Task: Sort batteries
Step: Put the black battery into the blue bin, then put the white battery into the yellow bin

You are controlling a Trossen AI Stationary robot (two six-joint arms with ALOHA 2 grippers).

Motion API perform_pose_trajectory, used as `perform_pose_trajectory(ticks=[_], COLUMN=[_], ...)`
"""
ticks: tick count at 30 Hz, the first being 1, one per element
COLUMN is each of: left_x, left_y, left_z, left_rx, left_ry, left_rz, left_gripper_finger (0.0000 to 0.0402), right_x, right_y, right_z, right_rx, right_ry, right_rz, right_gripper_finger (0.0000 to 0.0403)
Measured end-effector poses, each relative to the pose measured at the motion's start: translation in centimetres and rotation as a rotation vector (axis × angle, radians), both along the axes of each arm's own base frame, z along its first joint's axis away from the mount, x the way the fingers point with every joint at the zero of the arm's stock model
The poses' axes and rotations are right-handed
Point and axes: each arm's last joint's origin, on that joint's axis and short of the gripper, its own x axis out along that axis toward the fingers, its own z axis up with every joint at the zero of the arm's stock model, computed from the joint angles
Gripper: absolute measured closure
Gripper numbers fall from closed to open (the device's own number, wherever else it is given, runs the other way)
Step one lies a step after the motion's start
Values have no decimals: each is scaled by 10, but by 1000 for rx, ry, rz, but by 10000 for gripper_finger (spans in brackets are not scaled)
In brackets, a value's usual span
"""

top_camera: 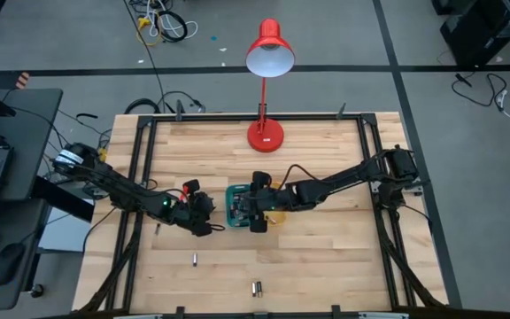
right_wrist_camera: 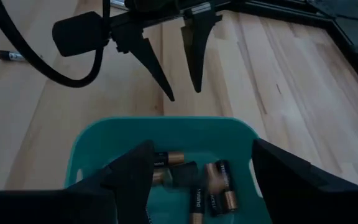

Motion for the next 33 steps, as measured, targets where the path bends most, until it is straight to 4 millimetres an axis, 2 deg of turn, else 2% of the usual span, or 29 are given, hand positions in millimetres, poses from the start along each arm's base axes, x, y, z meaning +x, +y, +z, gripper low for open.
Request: perform_pose_trajectory(ticks=[9,18,22,28,31,33], left_x=[-1,0,-9,-26,-36,-44], left_y=[-2,-16,-26,-53,-61,-60], left_z=[0,25,28,27,31,33], left_rx=[-61,-28,-27,-90,-145,-201], left_ry=[54,201,239,252,215,194], left_rz=[-38,-45,-47,-125,-69,44], left_gripper_finger=[249,249,249,249,249,249], right_x=[0,-2,-6,-11,-12,-12], right_y=[1,9,17,27,31,34], right_z=[0,-1,-5,-9,-8,-5], right_rx=[8,8,35,94,101,105], right_ry=[4,8,66,128,120,107], right_rz=[-3,19,81,135,151,157], right_gripper_finger=[147,162,167,170,169,169])
